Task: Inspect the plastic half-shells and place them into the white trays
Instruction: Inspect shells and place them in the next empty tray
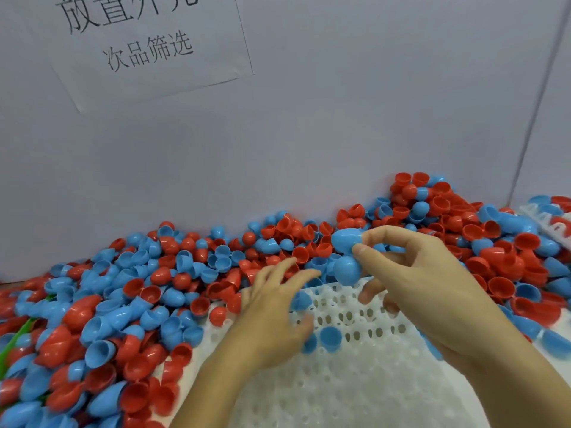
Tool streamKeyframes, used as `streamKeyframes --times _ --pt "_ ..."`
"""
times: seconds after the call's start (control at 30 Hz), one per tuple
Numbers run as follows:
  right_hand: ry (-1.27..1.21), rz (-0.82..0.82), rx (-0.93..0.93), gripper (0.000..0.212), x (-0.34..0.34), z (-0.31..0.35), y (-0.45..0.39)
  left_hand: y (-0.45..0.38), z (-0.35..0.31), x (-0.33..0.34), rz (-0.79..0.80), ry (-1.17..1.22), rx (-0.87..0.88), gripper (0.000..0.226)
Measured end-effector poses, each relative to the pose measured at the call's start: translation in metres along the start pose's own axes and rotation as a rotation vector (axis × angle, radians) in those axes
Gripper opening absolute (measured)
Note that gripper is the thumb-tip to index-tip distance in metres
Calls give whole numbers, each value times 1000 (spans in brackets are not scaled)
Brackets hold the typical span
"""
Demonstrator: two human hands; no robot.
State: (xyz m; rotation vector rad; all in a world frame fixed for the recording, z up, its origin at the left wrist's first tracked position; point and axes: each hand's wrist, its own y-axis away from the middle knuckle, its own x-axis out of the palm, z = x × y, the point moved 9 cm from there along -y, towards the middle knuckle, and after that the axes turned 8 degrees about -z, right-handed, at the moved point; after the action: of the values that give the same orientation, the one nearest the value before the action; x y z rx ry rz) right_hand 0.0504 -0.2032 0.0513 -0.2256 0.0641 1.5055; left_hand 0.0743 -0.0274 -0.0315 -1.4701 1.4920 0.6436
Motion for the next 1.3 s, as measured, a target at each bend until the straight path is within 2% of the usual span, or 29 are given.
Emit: streamKeyframes --times 0.07,0.1,0.23,0.33,0.43,0.57,0.67,0.77,0.83,0.9,0.93,1.0,1.03,1.1,1.17,1.23,1.3 --pt "-7 11 -13 13 0 2 1 6 -9 28 216 5 -9 66" --pt "-12 18 -16 13 1 3 2 7 -9 33 268 -22 -20 66" --pt "-25 28 -15 12 0 6 4 7 -13 26 273 -36 18 61" --pt "-22 18 -24 12 -4 8 3 16 -22 22 227 -69 121 46" --pt "-15 18 -46 11 -4 11 3 20 -33 23 178 -121 150 39" --pt "-21 25 -61 11 -5 14 4 16 -46 32 163 -325 194 36" --pt "-18 29 -64 9 -5 16 5 16 -55 24 -3 -465 347 32" --pt "-16 26 -69 9 -6 18 5 18 -60 12 -116 -405 433 31" --pt "-13 32 -65 9 -7 19 6 4 -48 -12 -190 -270 374 37" --pt "-17 31 -55 9 -8 18 6 -21 -15 -55 -289 -209 187 40" --pt "-18 28 -53 9 -9 18 6 -34 9 -76 -301 -255 71 41" --pt "-12 24 -53 9 -11 18 6 -49 55 -104 -211 -445 -162 50" --pt "-10 23 -56 8 -11 19 6 -50 70 -112 -182 -519 -219 55" --pt "-7 19 -54 8 -12 19 5 -40 77 -113 -217 -608 -210 51" --pt "-3 21 -59 9 -12 20 5 -21 69 -99 -286 -620 -156 35" --pt "4 34 -69 9 -10 20 5 -3 67 -73 -228 -515 -148 25" --pt "11 49 -76 11 -8 21 6 9 67 -55 -170 -423 -195 25"
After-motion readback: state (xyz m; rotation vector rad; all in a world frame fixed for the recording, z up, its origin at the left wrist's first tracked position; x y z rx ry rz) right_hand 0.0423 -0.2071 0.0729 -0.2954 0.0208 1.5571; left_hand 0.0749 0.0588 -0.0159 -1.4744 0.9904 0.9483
